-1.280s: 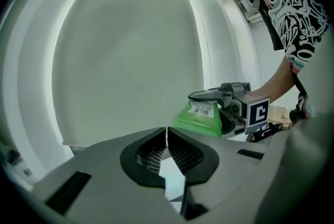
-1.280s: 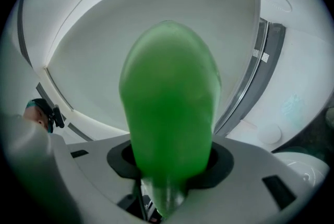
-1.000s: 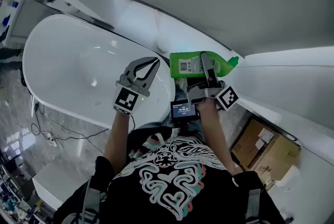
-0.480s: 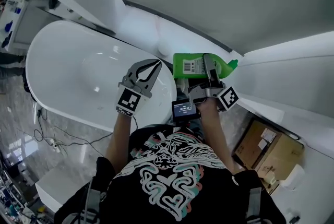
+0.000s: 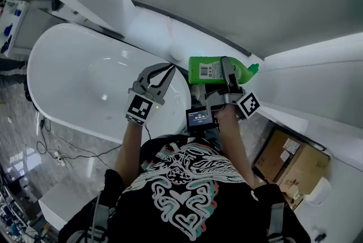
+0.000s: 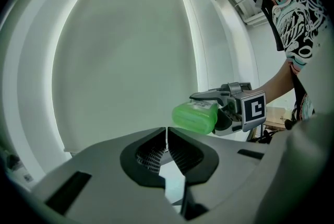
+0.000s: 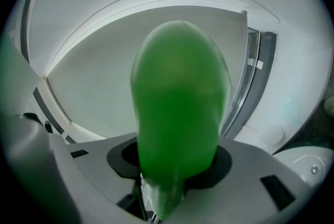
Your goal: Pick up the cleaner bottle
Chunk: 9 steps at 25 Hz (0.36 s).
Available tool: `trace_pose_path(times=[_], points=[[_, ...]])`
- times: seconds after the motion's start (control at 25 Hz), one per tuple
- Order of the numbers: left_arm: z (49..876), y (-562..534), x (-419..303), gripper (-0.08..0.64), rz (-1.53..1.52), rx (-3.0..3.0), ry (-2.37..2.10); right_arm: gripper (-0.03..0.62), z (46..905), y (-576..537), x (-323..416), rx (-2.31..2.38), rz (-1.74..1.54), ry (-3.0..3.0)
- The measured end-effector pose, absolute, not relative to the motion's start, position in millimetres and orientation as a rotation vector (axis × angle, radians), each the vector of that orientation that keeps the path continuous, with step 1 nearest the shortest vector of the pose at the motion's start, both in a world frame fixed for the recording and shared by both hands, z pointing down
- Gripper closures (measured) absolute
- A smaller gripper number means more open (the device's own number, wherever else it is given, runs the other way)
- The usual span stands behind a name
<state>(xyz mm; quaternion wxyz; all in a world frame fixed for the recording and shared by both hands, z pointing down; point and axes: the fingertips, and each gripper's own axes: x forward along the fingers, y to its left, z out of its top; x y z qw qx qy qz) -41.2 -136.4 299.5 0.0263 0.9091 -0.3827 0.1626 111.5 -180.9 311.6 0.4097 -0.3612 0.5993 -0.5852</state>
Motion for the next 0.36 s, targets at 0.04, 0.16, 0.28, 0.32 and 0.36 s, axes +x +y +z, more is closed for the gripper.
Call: trace_pose_path(times=[0.04,0.16,0.28,0.32,0.36], points=[[299.4,-136.6,-40.7,0.538,0.503,2.811,-1.182,0.390,311.5,-180.7,111.4,-0.909,-1.474,1.509],[298.8,-137.0,-39.8,0.538,0.506,2.818,-1.178,0.390,312.0,-180.2,110.4,-0.911,-1.476,1.516],[298.2,-140.1,-39.0,0.538,0.505,2.823,-1.174,0.390,311.5,-182.9,110.0,-0.914,-1.477,1.521],[297.9,-141.6,-38.4,0.538,0.505,2.825,-1.173,0.390,310.7,-184.4,110.1,-0.912,-1.477,1.523],[297.5,-143.1,-37.8,0.538,0.504,2.827,-1.173,0.390,309.8,-186.0,110.1,-0.911,-1.476,1.524]])
